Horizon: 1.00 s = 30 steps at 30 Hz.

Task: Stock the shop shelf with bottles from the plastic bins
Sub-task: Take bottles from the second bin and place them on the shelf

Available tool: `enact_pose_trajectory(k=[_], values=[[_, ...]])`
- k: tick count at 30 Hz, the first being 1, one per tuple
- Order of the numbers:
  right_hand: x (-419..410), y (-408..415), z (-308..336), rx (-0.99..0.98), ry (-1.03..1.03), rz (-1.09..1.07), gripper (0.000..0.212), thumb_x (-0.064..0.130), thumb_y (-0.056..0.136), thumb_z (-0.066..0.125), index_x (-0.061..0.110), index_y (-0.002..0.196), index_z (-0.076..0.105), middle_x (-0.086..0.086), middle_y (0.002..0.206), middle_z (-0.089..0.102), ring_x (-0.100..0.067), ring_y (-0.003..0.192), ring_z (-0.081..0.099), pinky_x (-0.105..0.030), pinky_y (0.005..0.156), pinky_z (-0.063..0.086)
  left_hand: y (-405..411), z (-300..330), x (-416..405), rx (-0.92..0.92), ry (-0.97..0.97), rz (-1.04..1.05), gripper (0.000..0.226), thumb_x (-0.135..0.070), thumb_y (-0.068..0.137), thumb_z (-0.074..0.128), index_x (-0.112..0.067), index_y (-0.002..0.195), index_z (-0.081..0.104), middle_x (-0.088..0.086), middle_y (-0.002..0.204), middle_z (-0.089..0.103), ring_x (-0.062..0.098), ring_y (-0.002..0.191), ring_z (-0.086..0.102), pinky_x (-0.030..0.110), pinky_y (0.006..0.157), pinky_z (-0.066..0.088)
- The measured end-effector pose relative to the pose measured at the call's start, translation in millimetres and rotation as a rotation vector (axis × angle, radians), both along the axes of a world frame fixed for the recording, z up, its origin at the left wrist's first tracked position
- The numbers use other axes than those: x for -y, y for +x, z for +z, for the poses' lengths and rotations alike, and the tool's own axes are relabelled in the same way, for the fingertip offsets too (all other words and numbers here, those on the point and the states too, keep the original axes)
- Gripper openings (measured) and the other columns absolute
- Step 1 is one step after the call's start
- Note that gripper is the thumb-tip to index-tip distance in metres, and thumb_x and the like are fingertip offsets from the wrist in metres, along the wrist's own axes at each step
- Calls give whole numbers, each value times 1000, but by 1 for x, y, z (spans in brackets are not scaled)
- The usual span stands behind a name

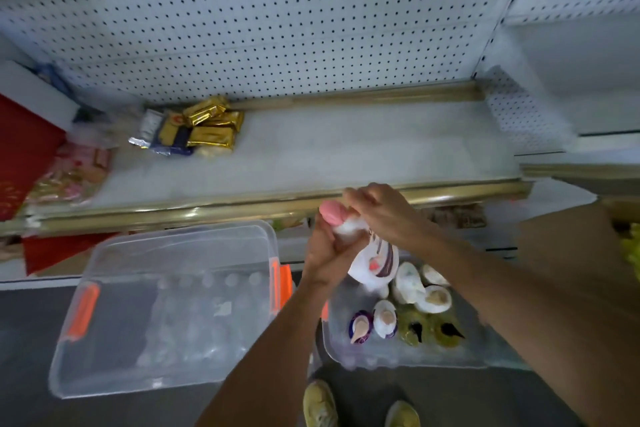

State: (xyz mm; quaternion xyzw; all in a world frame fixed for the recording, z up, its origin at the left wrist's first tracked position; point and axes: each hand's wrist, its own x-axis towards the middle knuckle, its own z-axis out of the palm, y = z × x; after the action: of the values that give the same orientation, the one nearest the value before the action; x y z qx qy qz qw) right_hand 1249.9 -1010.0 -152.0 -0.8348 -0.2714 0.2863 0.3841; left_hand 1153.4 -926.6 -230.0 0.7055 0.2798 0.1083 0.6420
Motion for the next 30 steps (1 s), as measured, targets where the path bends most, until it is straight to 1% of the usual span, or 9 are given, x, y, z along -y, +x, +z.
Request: enact_pose_trajectory(k=[3,6,9,11,15,20,25,27,30], values=[[22,7,13,-16,-94,-25,26,32,102,40,14,93,56,-6,89,55,-19,83,50,-26,72,38,-1,41,-7,71,-57,-24,33,12,78,68,-7,100,52,3,85,65,12,76,64,30,71,55],[50,-1,26,-295,-95,-28,27,44,102,38,25,101,57,0,102,62,-19,97,59,-21,76,49,-8,82,-17,114,-159,-36,41,12,79,68,5,114,47,14,94,62,19,83,64,27,72,56],[72,-10,40,-829,55,-124,50,61,88,52,22,119,57,-10,116,67,-32,110,62,-49,89,54,-17,123,-23,113,-205,-44,35,0,83,70,-2,114,54,13,93,67,24,83,68,33,67,59],[80,-13,48,-944,196,-3,73,59,75,71,15,130,51,-16,126,63,-37,118,59,-55,98,48,-20,151,-24,79,-198,-50,35,-16,84,70,-10,115,56,13,97,70,25,82,69,35,61,59],[75,-19,79,-981,374,193,90,32,66,87,10,141,40,-22,136,54,-38,127,52,-60,107,37,-23,202,-31,94,-109,-147,24,-24,95,58,-18,118,57,7,96,72,20,83,70,33,65,59],[62,-26,126,-915,540,289,71,11,75,79,10,138,46,-24,138,51,-42,129,48,-66,106,34,-19,263,-36,120,32,-187,28,-27,95,57,-25,123,58,4,91,73,19,81,71,38,68,60],[60,-27,173,-736,526,252,63,1,76,75,9,133,50,-20,128,61,-38,119,59,-64,98,43,-22,312,-38,186,62,-174,28,-24,95,58,-28,124,59,1,97,73,20,88,72,35,67,58],[56,-26,193,-660,520,194,65,1,74,79,13,131,51,-16,124,65,-36,114,63,-64,94,47,-20,328,-43,216,99,-165,30,-25,96,58,-32,125,59,1,102,72,20,93,70,35,71,56],[47,-25,228,-462,477,135,70,22,56,88,24,119,59,-5,111,72,-26,102,70,-53,84,56,-15,355,-51,261,167,-174,32,-24,97,56,-37,126,57,0,113,69,15,101,67,29,77,55]])
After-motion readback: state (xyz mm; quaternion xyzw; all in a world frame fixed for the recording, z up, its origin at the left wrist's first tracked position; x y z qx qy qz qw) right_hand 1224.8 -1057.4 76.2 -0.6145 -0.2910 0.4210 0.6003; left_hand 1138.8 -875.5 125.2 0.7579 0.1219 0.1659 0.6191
